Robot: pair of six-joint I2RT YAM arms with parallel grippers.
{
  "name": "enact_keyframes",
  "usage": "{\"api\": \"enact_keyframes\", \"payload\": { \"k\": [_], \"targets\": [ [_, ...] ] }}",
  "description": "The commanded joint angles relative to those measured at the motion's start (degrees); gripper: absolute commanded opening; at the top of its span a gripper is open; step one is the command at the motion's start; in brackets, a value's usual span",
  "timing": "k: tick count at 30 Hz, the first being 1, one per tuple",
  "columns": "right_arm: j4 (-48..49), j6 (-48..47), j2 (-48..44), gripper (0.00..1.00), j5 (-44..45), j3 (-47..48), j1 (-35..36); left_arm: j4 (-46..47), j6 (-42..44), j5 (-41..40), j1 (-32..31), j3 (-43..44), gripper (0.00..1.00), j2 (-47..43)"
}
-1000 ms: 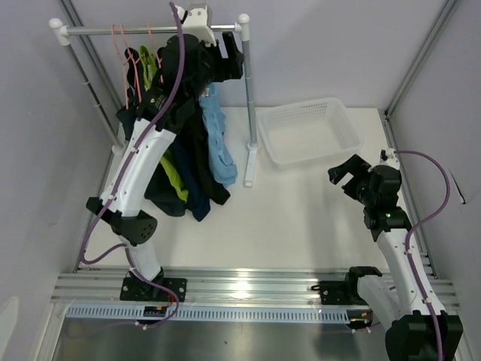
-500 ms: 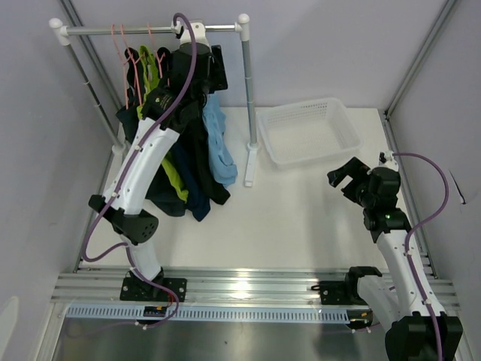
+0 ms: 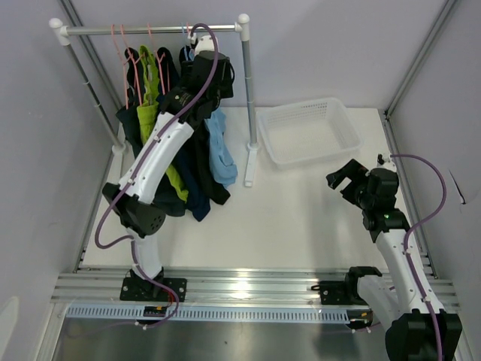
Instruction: Remove the shorts from the hanger
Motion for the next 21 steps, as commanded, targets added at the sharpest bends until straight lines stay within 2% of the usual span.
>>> {"api": "enact_keyframes", "payload": {
  "k": [1,12,17,21],
  "targets": [
    [1.0,-0.8,0.2,0.99,-0.7,-0.3,-0.1,2.8,-0.7,-0.4,1.6,0.1,0.74,0.7],
    [2.1,-1.0,2.1,0.99,-0.8,-0.5,-0.1,5.9,-0.2,3.0,6.1,4.3,0.73,5.2],
    [2.3,-1.0,3.0,0.99,-0.7,-0.6,-0.1,7.8,1.4,3.5,6.5,7.4,0.63,7.2],
    [2.5,-1.1,3.2,0.99,-0.7,-1.1,-0.1,9.6,2.0,3.9,6.7,8.8,0.52,7.2]
  ]
}}
